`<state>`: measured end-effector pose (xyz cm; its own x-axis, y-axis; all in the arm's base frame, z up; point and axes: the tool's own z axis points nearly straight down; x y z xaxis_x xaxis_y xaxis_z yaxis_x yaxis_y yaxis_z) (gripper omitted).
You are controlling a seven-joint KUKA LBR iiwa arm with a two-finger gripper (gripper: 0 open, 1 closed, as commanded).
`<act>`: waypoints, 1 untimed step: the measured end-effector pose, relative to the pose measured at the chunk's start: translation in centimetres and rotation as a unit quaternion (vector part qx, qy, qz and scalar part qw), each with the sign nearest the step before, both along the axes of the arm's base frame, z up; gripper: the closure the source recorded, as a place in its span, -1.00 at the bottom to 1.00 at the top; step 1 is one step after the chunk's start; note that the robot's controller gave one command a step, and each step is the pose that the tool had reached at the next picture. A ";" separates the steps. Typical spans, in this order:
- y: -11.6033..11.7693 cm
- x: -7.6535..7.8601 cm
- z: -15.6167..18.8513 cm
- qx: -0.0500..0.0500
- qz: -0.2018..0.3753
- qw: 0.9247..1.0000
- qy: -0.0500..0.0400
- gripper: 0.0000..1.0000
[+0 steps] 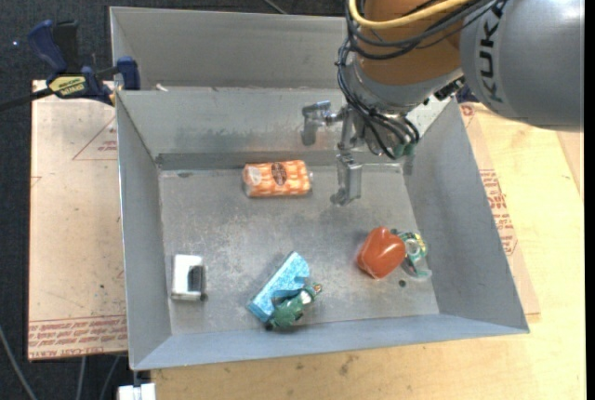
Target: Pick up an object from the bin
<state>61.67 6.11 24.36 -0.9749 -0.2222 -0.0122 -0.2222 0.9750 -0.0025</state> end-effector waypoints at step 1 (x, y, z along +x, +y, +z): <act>2.7 0.4 -4.8 0.002 -0.091 0.996 0.007 -1.00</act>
Offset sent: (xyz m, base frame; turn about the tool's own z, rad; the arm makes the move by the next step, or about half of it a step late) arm 0.0299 0.0152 -0.1020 -0.1638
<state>62.09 8.86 19.59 -0.9991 -0.0414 0.0014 -0.0414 0.9991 0.0030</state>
